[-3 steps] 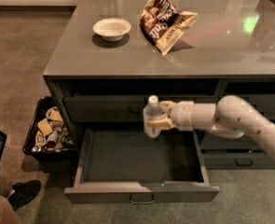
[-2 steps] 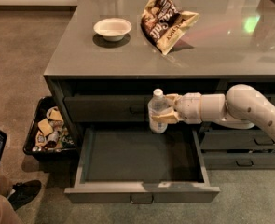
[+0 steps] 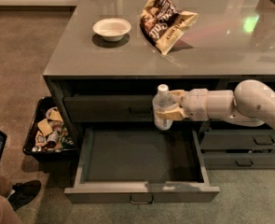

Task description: Pick blue plastic bottle from middle drawer and place on counter

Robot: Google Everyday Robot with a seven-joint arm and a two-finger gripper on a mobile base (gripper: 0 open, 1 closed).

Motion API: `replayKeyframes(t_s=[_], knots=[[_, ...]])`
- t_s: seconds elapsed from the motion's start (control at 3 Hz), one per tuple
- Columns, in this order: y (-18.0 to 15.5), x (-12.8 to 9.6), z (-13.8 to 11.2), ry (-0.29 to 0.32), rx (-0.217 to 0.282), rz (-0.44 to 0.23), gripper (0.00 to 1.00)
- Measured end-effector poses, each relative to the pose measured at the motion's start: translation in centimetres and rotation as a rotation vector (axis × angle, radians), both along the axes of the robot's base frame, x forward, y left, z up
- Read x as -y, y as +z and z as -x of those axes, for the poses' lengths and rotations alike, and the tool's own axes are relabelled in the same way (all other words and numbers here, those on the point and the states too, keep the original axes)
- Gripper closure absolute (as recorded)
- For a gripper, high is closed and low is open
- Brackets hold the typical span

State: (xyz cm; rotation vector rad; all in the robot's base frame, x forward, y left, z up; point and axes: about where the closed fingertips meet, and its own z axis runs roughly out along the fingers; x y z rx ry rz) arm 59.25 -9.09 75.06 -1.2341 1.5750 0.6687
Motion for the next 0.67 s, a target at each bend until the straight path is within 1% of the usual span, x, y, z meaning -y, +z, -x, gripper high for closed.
replayKeyframes(t_s=[0.33, 0.67], knots=[[4.6, 1.0, 0.7, -0.012, 0.046, 0.033, 1.0], [9.8, 1.1, 1.0, -0.007, 0.106, 0.071, 1.0]])
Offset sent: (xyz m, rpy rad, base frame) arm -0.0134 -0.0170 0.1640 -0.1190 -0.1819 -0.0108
